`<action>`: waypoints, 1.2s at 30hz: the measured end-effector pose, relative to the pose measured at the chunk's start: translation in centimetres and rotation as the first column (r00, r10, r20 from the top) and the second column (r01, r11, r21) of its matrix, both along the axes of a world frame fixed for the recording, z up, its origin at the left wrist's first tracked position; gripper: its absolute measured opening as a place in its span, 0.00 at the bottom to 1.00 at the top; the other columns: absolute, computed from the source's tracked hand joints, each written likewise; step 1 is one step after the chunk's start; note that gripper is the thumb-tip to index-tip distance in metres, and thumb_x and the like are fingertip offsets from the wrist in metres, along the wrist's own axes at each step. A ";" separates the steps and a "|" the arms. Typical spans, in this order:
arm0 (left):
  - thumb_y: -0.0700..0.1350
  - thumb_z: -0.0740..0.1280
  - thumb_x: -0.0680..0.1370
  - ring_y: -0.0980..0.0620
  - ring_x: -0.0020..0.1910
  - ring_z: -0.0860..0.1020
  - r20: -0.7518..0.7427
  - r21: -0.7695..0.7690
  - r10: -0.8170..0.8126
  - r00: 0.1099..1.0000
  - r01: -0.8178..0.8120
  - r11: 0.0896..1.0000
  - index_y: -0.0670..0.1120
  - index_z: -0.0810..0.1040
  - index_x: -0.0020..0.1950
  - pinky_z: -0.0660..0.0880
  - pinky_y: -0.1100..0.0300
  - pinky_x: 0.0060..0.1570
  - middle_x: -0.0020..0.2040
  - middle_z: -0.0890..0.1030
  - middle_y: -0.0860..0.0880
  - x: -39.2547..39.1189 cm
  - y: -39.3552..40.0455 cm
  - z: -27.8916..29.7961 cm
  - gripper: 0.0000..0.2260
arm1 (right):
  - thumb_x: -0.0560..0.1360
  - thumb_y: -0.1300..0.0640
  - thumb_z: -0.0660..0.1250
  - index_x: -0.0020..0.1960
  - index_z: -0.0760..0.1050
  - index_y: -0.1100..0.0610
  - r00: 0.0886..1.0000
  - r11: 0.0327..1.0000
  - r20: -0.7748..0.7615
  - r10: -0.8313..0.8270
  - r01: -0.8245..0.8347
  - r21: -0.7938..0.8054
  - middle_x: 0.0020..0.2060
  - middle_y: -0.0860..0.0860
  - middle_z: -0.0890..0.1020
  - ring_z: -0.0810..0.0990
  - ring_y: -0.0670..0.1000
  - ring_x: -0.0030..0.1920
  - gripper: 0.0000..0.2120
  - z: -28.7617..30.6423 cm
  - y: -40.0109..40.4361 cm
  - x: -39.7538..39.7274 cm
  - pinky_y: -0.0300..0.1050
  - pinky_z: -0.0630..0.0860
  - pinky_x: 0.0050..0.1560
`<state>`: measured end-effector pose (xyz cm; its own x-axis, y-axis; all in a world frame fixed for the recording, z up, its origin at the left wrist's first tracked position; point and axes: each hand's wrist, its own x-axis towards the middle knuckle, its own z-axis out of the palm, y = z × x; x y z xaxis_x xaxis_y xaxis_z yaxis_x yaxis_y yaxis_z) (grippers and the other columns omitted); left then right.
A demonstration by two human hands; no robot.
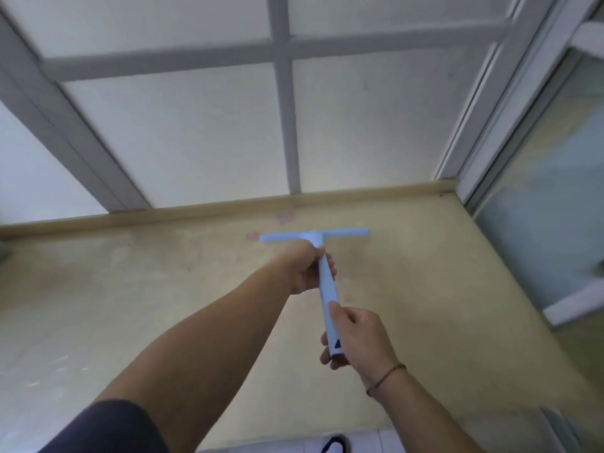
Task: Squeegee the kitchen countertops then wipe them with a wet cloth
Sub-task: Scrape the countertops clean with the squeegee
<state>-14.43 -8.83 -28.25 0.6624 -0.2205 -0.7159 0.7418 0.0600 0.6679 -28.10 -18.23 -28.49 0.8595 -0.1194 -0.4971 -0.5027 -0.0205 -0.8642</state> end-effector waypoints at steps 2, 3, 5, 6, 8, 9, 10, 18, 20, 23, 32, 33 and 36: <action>0.44 0.56 0.84 0.49 0.34 0.74 -0.016 -0.001 0.009 1.000 -0.009 1.000 0.40 0.72 0.42 0.75 0.56 0.37 0.37 0.73 0.45 3.3 -1.3 -0.3 0.14 | 0.81 0.53 0.61 0.41 0.75 0.70 1.000 1.000 0.003 0.003 -0.003 -0.018 0.29 0.59 0.79 0.78 0.56 0.23 0.20 -0.3 -1.2 3.4 0.41 0.72 0.22; 0.44 0.56 0.84 0.49 0.34 0.74 -0.025 -0.004 0.020 0.999 -0.020 1.000 0.40 0.72 0.43 0.75 0.57 0.37 0.37 0.73 0.45 4.8 -1.8 -0.6 0.13 | 0.81 0.53 0.61 0.40 0.75 0.69 1.000 1.000 0.004 -0.001 0.001 -0.027 0.29 0.59 0.79 0.78 0.56 0.22 0.20 -0.5 -1.6 5.1 0.41 0.71 0.21; 0.44 0.56 0.84 0.49 0.33 0.74 -0.045 -0.005 0.037 0.998 -0.037 0.999 0.39 0.72 0.43 0.75 0.56 0.36 0.36 0.74 0.45 7.5 -2.6 -1.2 0.13 | 0.81 0.54 0.61 0.38 0.75 0.67 1.000 0.999 0.001 -0.015 0.015 -0.037 0.28 0.58 0.79 0.77 0.55 0.21 0.19 -1.1 -2.4 8.0 0.40 0.70 0.20; 0.44 0.56 0.84 0.49 0.34 0.74 -0.055 -0.002 0.039 0.998 -0.040 0.999 0.39 0.72 0.44 0.76 0.56 0.36 0.37 0.74 0.45 8.6 -2.9 -1.6 0.13 | 0.81 0.53 0.61 0.37 0.75 0.66 1.000 0.999 -0.003 -0.021 0.021 -0.040 0.27 0.58 0.79 0.77 0.55 0.21 0.19 -1.4 -2.8 9.2 0.39 0.70 0.20; 0.44 0.57 0.84 0.49 0.34 0.75 -0.061 0.007 0.044 0.997 -0.043 0.999 0.39 0.72 0.43 0.76 0.56 0.37 0.37 0.74 0.45 10.7 -3.7 -2.1 0.13 | 0.81 0.53 0.61 0.37 0.76 0.66 0.999 0.999 -0.009 -0.033 0.032 -0.043 0.28 0.58 0.79 0.77 0.54 0.21 0.20 -2.1 -3.3 11.2 0.39 0.69 0.20; 0.44 0.57 0.83 0.49 0.34 0.75 -0.064 0.011 0.047 0.997 -0.046 0.999 0.38 0.73 0.43 0.76 0.56 0.37 0.37 0.75 0.45 11.5 -4.2 -2.3 0.13 | 0.81 0.53 0.61 0.38 0.76 0.66 0.999 0.998 -0.012 -0.041 0.040 -0.046 0.28 0.58 0.79 0.77 0.54 0.21 0.20 -2.3 -3.5 12.0 0.40 0.70 0.20; 0.44 0.57 0.83 0.49 0.34 0.75 -0.067 0.014 0.048 0.997 -0.048 0.999 0.38 0.73 0.44 0.76 0.56 0.38 0.37 0.75 0.44 12.4 -4.5 -2.4 0.13 | 0.81 0.53 0.61 0.37 0.76 0.65 0.999 0.998 -0.014 -0.049 0.049 -0.050 0.29 0.58 0.79 0.77 0.54 0.21 0.19 -2.5 -3.7 12.9 0.40 0.70 0.20; 0.42 0.61 0.82 0.47 0.36 0.80 -0.148 0.068 -0.001 0.989 0.012 0.998 0.35 0.75 0.46 0.78 0.55 0.34 0.38 0.81 0.42 15.0 -4.8 -3.7 0.11 | 0.79 0.53 0.63 0.37 0.77 0.63 0.994 0.995 -0.103 -0.041 0.031 -0.098 0.27 0.56 0.80 0.79 0.55 0.21 0.17 -3.9 -4.9 14.8 0.38 0.67 0.20; 0.42 0.61 0.82 0.47 0.36 0.80 -0.160 0.077 -0.014 0.987 0.027 0.997 0.35 0.76 0.46 0.79 0.54 0.36 0.36 0.82 0.42 14.7 -5.0 -3.9 0.12 | 0.79 0.52 0.63 0.39 0.77 0.64 0.992 0.995 -0.121 -0.044 0.033 -0.095 0.27 0.57 0.79 0.79 0.55 0.21 0.17 -4.1 -5.2 14.3 0.37 0.66 0.19; 0.42 0.62 0.81 0.47 0.34 0.82 -0.180 0.083 -0.025 0.983 0.040 0.996 0.35 0.77 0.47 0.81 0.54 0.36 0.33 0.83 0.43 13.7 -5.1 -4.1 0.11 | 0.79 0.52 0.63 0.41 0.78 0.65 0.992 0.995 -0.123 -0.040 0.028 -0.099 0.27 0.57 0.79 0.79 0.55 0.22 0.18 -4.0 -5.4 13.0 0.37 0.66 0.19; 0.43 0.62 0.81 0.46 0.35 0.81 -0.196 0.088 -0.028 0.980 0.046 0.995 0.36 0.77 0.47 0.80 0.53 0.39 0.34 0.82 0.43 5.1 -4.8 -4.5 0.11 | 0.80 0.53 0.62 0.39 0.77 0.66 0.990 0.996 -0.141 -0.004 -0.008 -0.084 0.27 0.57 0.80 0.80 0.57 0.22 0.19 -3.3 -5.0 4.1 0.38 0.66 0.19; 0.43 0.62 0.81 0.46 0.36 0.81 -0.201 0.084 -0.026 0.979 0.043 0.996 0.36 0.77 0.47 0.80 0.53 0.40 0.35 0.82 0.43 3.9 -4.7 -4.6 0.11 | 0.80 0.53 0.62 0.40 0.78 0.67 0.990 0.997 -0.139 0.003 -0.014 -0.082 0.27 0.58 0.80 0.79 0.57 0.22 0.19 -3.2 -5.0 2.9 0.39 0.67 0.20; 0.42 0.62 0.81 0.46 0.35 0.81 -0.211 0.069 -0.025 0.977 0.040 0.997 0.35 0.77 0.47 0.80 0.53 0.40 0.34 0.82 0.43 0.2 -4.7 -4.4 0.11 | 0.81 0.52 0.61 0.40 0.78 0.68 0.991 0.996 -0.133 0.024 -0.035 -0.079 0.27 0.57 0.80 0.79 0.57 0.22 0.20 -3.0 -5.1 -0.8 0.40 0.68 0.20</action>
<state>-14.25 -13.52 -32.68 0.4887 -0.1821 -0.8532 0.8668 -0.0094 0.4985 -28.89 -23.38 -31.46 0.7910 -0.1391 -0.5958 -0.6100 -0.1043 -0.7856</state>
